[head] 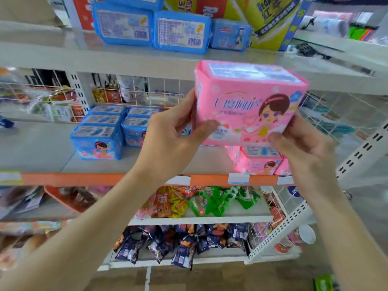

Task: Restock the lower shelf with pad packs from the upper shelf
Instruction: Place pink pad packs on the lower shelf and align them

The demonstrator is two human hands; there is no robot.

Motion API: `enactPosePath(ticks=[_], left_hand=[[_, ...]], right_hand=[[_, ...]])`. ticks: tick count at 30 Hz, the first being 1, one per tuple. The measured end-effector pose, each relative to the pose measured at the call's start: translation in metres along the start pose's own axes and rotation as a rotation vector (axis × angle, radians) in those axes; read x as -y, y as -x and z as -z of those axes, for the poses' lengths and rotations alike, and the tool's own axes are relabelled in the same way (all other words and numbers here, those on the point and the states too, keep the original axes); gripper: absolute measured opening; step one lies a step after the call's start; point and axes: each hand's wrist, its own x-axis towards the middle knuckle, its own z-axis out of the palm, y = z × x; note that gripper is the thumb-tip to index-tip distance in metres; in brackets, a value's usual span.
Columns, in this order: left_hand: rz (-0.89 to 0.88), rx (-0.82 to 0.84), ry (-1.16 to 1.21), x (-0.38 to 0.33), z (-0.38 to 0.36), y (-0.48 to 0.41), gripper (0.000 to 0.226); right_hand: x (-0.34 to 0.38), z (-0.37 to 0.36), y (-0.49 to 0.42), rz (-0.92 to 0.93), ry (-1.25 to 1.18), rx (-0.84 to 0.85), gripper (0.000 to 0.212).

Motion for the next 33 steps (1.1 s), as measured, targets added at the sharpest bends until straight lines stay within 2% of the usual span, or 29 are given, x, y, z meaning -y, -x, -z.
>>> enactPosePath(ticks=[4,9,18,28,33], left_hand=[[-0.003,-0.034,-0.043,0.007,-0.024,0.014,0.068],[0.030,-0.065,-0.115,0.022,-0.072,0.028,0.054],[0.225,-0.080,-0.155,0.041,-0.149,0.042,0.031],[0.362,-0.026,-0.149,0.037,-0.195,0.048,0.035],[0.353,-0.050,-0.149,0.035,-0.208,0.055,0.043]], right_hand=[[-0.019,0.022,0.010,-0.034,-0.026,0.073,0.054],[-0.047,0.065,0.020,-0.092,0.007,0.095,0.051],[-0.080,0.122,0.039,-0.148,0.054,0.054,0.057],[-0.105,0.163,0.056,-0.267,-0.028,0.022,0.058],[-0.112,0.167,0.067,-0.272,-0.048,-0.013,0.056]])
